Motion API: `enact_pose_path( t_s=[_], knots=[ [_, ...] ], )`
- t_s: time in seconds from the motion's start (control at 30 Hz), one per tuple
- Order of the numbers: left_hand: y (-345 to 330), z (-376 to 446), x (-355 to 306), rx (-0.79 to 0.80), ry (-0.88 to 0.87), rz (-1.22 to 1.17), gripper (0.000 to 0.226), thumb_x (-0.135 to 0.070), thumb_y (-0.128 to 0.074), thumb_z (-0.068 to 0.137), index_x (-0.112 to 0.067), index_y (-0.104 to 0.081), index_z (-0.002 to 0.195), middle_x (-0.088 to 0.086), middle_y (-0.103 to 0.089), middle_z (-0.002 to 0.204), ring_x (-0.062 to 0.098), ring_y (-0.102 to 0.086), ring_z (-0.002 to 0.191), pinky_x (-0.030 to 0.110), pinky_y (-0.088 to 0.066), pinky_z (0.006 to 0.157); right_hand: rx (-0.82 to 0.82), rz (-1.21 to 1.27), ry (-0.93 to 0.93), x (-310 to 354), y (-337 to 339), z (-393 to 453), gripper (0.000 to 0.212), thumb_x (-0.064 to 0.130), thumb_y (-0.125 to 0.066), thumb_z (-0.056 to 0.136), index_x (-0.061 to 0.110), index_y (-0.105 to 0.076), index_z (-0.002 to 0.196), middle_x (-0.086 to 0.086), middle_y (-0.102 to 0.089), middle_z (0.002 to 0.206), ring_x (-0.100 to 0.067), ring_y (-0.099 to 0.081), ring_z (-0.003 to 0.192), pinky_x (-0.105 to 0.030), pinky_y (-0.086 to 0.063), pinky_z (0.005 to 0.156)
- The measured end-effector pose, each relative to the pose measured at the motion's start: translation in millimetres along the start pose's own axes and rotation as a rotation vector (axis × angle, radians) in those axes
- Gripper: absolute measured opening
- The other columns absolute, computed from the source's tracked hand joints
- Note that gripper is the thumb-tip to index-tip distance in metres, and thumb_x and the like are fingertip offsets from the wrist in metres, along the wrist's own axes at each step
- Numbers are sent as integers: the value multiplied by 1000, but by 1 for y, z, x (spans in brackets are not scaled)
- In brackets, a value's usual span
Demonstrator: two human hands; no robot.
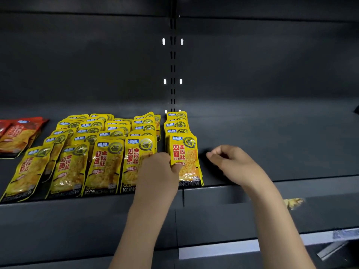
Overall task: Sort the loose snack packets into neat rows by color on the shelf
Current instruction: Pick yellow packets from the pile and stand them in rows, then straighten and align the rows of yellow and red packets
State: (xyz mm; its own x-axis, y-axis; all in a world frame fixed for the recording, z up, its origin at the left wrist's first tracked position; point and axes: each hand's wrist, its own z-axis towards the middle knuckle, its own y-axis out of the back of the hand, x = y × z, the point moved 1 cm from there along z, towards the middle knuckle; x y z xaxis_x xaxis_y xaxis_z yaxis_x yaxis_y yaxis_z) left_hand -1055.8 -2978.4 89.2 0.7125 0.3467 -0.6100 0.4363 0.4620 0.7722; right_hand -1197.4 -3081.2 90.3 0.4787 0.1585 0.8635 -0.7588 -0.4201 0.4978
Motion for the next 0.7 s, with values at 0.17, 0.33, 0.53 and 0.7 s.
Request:
enact_pose_path(
  t_s=[0.17, 0.33, 0.53, 0.7],
  knots=[
    [17, 0, -15, -84, -23, 233, 24, -37, -52, 94, -14, -59, 97, 3, -61, 103, 16, -56, 87, 14, -30, 66, -20, -78, 48, 8, 4, 10, 22, 31, -59, 91, 18, -58, 74, 7, -47, 60, -8, -40, 54, -22, -31, 54],
    [61, 44, -36, -176, -87, 214, 23, -25, -52, 94, -9, -64, 107, 9, -65, 104, 25, -60, 93, 33, -45, 78, -6, -150, 190, 50, 14, 41, 22, 29, -57, 92, 14, -59, 76, 6, -51, 62, -8, -43, 56, -23, -34, 54],
    [89, 147, -48, 65, -119, 312, 24, -23, -57, 92, -15, -64, 113, 6, -63, 116, 25, -58, 107, 36, -47, 95, 15, -274, 321, 112, 17, 100, 14, 26, -56, 92, 15, -61, 85, 8, -53, 68, -9, -47, 63, -21, -34, 52],
    [61, 187, -38, 393, -130, 406, 26, -17, -52, 95, -8, -63, 117, 9, -63, 120, 23, -57, 111, 30, -44, 88, 64, -552, 225, 110, -2, 160, 26, 26, -50, 94, 9, -62, 110, -9, -60, 107, -22, -53, 96, -22, -35, 67]
  ],
)
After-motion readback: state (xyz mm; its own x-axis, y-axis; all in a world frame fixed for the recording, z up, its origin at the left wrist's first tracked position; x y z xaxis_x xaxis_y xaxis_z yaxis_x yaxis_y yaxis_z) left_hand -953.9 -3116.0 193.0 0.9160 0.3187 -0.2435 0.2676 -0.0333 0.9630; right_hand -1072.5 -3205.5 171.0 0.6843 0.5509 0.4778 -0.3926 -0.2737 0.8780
